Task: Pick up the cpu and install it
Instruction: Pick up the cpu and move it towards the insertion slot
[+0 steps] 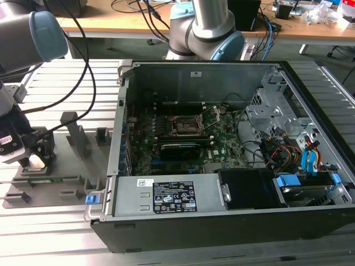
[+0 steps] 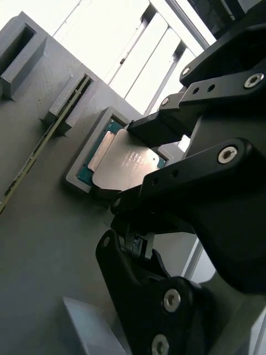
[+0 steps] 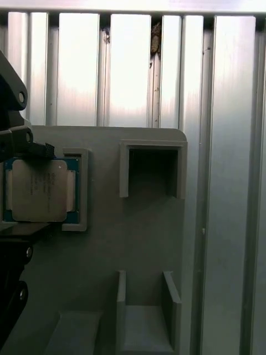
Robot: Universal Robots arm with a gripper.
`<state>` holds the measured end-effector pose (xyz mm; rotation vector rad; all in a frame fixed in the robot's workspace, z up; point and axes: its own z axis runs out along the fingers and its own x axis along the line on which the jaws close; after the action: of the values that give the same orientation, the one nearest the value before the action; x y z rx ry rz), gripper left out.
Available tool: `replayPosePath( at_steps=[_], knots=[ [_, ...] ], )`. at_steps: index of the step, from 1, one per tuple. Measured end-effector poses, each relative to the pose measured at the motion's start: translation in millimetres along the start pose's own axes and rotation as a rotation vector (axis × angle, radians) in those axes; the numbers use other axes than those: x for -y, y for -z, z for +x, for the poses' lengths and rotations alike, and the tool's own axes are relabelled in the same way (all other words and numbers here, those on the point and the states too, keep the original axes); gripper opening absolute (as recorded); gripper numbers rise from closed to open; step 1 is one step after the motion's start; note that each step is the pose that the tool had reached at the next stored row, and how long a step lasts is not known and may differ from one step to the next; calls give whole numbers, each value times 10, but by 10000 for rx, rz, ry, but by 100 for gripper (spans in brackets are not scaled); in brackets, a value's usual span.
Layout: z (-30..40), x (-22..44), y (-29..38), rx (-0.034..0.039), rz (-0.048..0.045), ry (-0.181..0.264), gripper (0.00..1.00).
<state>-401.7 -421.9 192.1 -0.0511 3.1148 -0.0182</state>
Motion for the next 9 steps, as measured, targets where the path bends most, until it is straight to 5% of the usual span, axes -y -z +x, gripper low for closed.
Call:
replayPosePath(
  at_steps=[9],
  knots=[
    [-2,1,76,0,0,0,55]
  ],
)
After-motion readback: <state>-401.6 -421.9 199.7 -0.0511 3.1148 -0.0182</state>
